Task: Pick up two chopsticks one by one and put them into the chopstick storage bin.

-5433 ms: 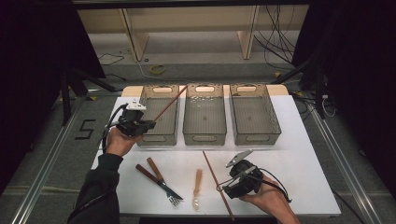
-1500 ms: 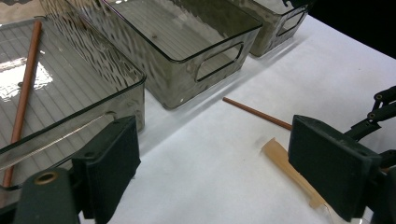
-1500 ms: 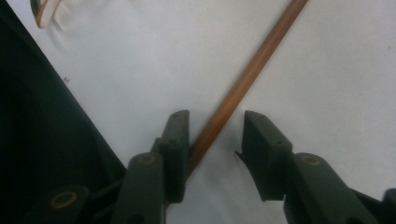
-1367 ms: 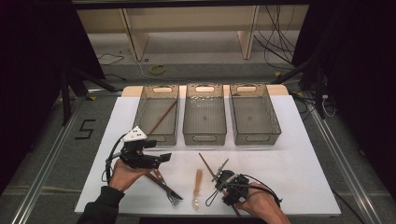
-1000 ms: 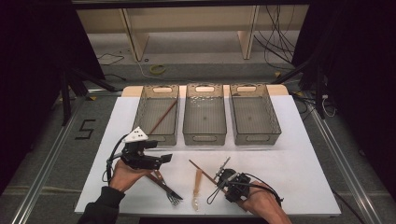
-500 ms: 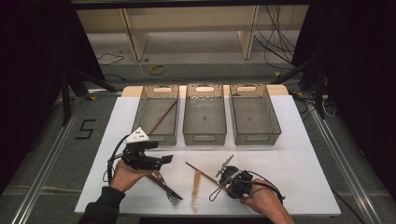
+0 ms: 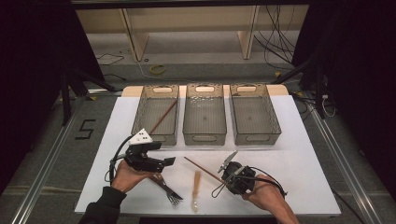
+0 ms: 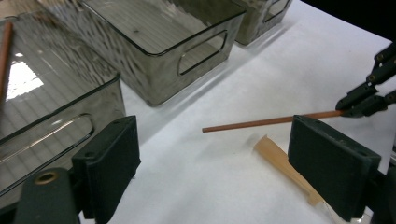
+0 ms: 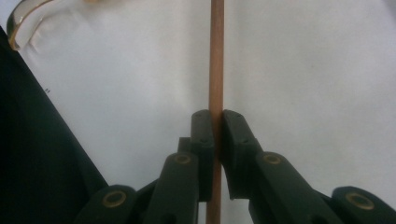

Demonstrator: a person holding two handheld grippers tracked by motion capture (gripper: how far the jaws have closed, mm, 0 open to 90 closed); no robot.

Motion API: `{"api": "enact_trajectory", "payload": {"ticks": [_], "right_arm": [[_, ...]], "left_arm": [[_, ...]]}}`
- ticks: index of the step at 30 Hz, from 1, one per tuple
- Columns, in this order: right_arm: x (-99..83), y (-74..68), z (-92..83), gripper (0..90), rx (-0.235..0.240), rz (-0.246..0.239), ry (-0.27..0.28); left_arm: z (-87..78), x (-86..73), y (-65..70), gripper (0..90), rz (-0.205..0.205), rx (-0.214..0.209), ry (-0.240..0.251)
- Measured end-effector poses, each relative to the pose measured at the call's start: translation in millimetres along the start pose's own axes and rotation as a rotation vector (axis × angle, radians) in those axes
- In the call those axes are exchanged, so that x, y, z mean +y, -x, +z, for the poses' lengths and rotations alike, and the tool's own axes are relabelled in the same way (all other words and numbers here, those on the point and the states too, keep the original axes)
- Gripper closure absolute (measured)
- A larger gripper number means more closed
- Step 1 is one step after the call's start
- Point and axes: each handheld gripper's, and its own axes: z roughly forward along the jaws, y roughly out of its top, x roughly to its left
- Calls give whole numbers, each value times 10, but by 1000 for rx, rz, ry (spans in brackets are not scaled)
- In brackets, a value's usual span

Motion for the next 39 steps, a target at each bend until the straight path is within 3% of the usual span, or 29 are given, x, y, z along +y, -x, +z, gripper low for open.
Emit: {"api": "enact_trajectory", "payload": {"ticks": [8,16,23,27,30,33,39], "right_arm": [[21,-2,-98,843,2,-28,30],[80,-103,-194,843,11,-119,44],[113,-186,-218,843,20,-159,48],[132,-244,-238,843,26,-177,56],[146,-294,-258,843,27,-212,51],[155,-338,-270,843,29,-218,50],[160,-375,-283,842,30,-253,46]], "left_arm": [[91,25,105,162,89,-15,-58],[208,28,234,170,199,-76,-157],[287,45,381,173,298,-128,-231],[323,43,456,183,334,-150,-266],[348,39,516,207,366,-161,-305],[379,34,589,241,408,-168,-344],[413,5,629,333,446,-183,-384]]}}
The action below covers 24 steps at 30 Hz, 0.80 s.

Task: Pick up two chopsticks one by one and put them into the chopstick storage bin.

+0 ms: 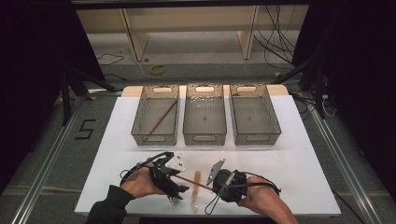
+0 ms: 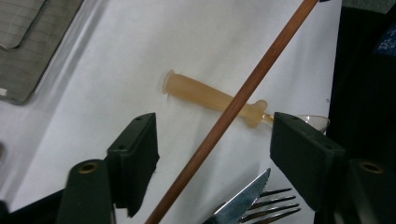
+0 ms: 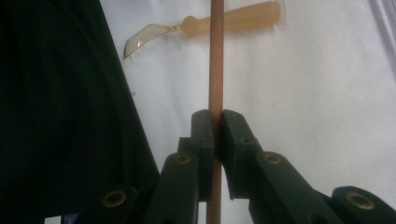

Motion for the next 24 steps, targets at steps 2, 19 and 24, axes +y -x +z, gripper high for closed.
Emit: {"api": "enact_trajectory", "payload": {"ticks": [2,19,24], "right_arm": [[10,-21,0,842,1,-5,1],[22,-62,5,842,15,-73,-15],[19,-68,26,841,21,-96,-22]], "left_arm": [[6,0,10,399,14,-6,-5],[73,12,91,681,98,-43,-73],[82,9,104,737,119,-62,-88]]}}
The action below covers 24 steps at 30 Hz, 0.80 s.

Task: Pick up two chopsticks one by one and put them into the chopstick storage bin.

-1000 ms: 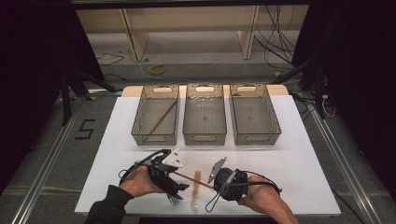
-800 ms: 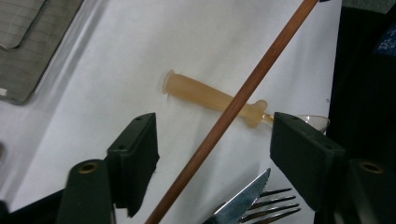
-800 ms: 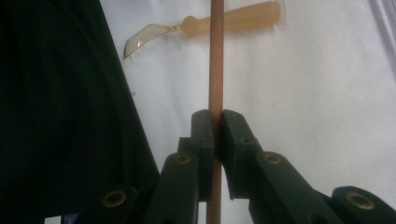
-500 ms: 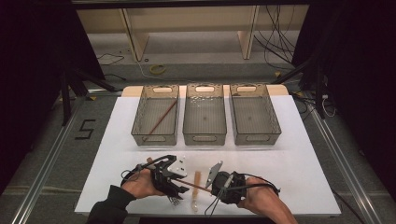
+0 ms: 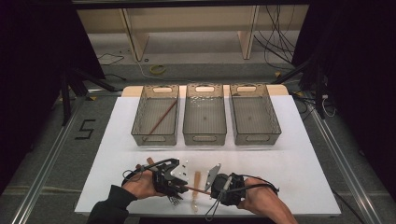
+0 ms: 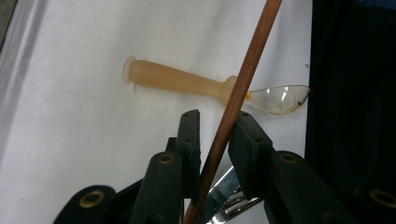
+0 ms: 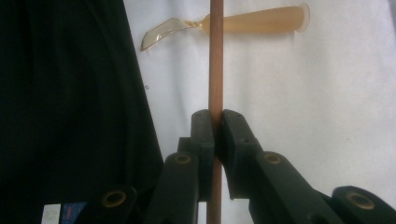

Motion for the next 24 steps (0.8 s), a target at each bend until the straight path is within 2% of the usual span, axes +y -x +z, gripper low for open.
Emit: {"api": "enact_trajectory", "payload": {"ticks": [5,8,10,11,12,13,14,17,19,20,24], "right_arm": [[-8,6,12,838,1,-22,-6],[-29,25,24,817,-18,-27,12],[-42,73,0,788,-30,-8,-1],[-67,129,-18,764,-32,35,23],[-67,129,-18,764,-32,35,23],[-83,174,-40,723,-36,48,22],[-122,231,-73,640,-52,111,47],[-174,298,-156,552,-57,186,105],[-203,346,-205,494,-61,204,135],[-203,346,-205,494,-61,204,135],[-248,412,-256,382,-107,285,220]], "left_arm": [[6,1,28,770,60,-18,-17],[10,0,52,803,88,-39,-11],[14,15,74,835,107,-52,0],[15,26,86,843,108,-43,2],[11,31,86,843,110,-35,-2],[8,25,80,844,108,-34,-10],[1,11,69,845,106,-33,-7],[-26,-27,28,845,74,-17,2],[-48,-32,8,845,48,-6,17],[-60,-32,0,845,41,9,16],[-91,-63,-71,845,-29,49,25]]}}
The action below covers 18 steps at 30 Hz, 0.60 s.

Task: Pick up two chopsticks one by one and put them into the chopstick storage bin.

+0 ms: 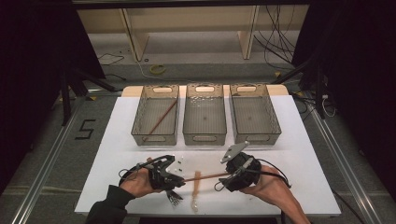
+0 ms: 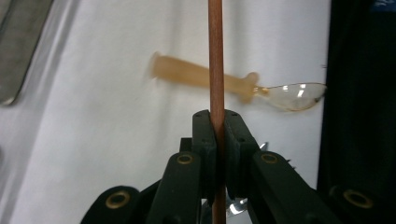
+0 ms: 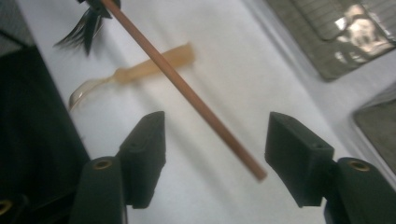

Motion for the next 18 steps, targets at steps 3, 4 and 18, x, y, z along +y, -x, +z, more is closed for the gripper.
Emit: {"api": "enact_trajectory", "payload": {"ticks": [3,4,18], "right_arm": [[-14,33,-15,357,-24,56,43],[-20,40,-15,346,-29,70,59],[-220,105,112,290,-30,217,188]], "left_arm": [[-31,-44,-81,845,-72,27,18],[-60,-70,-128,845,-114,50,25],[-270,-220,-347,845,-336,147,109]]}}
